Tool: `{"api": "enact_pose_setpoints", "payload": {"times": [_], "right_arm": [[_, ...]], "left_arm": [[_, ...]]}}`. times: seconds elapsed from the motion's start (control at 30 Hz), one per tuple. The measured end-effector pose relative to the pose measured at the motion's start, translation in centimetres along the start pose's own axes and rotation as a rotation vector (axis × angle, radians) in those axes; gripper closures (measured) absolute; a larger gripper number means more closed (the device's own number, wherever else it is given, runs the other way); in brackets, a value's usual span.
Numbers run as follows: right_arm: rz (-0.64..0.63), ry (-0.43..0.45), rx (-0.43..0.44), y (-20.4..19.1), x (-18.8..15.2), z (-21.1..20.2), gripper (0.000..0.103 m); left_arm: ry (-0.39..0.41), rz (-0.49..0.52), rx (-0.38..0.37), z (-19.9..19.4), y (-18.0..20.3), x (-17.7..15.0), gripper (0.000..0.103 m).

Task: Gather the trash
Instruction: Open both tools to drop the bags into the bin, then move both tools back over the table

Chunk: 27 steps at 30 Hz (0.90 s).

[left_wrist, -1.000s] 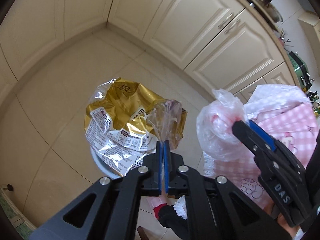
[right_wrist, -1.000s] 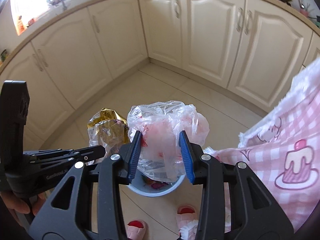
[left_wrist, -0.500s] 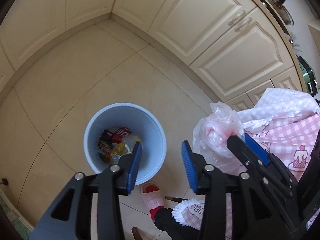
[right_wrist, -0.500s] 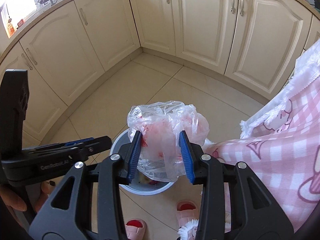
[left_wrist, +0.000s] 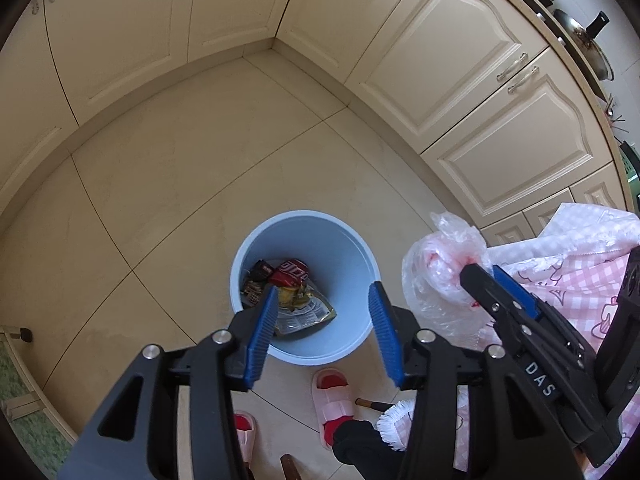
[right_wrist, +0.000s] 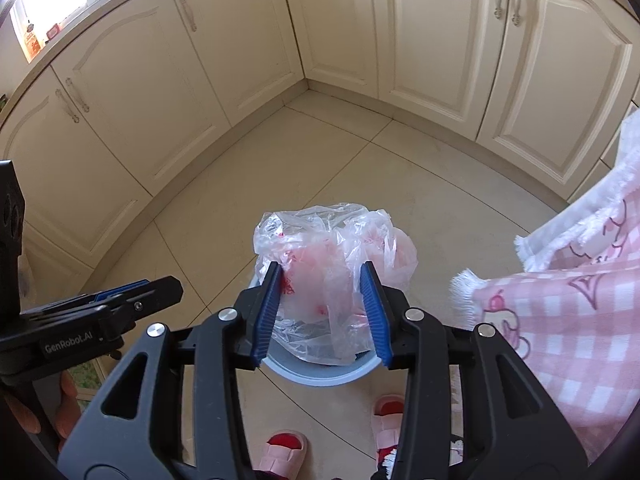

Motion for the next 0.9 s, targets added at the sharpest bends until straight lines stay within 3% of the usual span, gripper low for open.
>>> {"api": "enact_pose_setpoints", "payload": {"times": [0.23, 0.37, 0.53, 0.7, 0.9], "right_arm": [[-0.002, 0.023, 0.028, -1.5, 1.4, -0.6, 0.056], [0.001, 0.055, 0.034, -1.9, 2.5, -1.8, 0.047], [0.000, 0.085, 0.036, -2.0, 3.2, -3.8, 0.046], [0.000, 0.123, 0.044, -2.1, 3.6, -7.2, 0.045], [-0.007, 0.211, 0.051, -1.9, 4.2, -14.1, 0.045]], "left_arm": [[0.027, -0.008, 0.001, -1.5, 0.0, 0.4, 0.057], [0.044, -0.015, -0.013, -2.9, 0.2, 0.8, 0.057], [0.081, -0.005, -0.018, -5.5, 1.1, 1.2, 0.057], [0.121, 0.026, -0.027, -8.6, 2.8, 1.2, 0.056], [0.193, 0.068, -0.046, -13.7, 5.8, 1.0, 0.055]]}}
Point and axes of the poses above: each gripper's, at about its wrist camera, not at the fingertips, and z roughly the way its jaws point, y to its right, x to its top, the point moved 9 cm from there along z, roughly the way its jaws point, and after that the axes turned 6 degrees about -x, right-handed, at the moved point
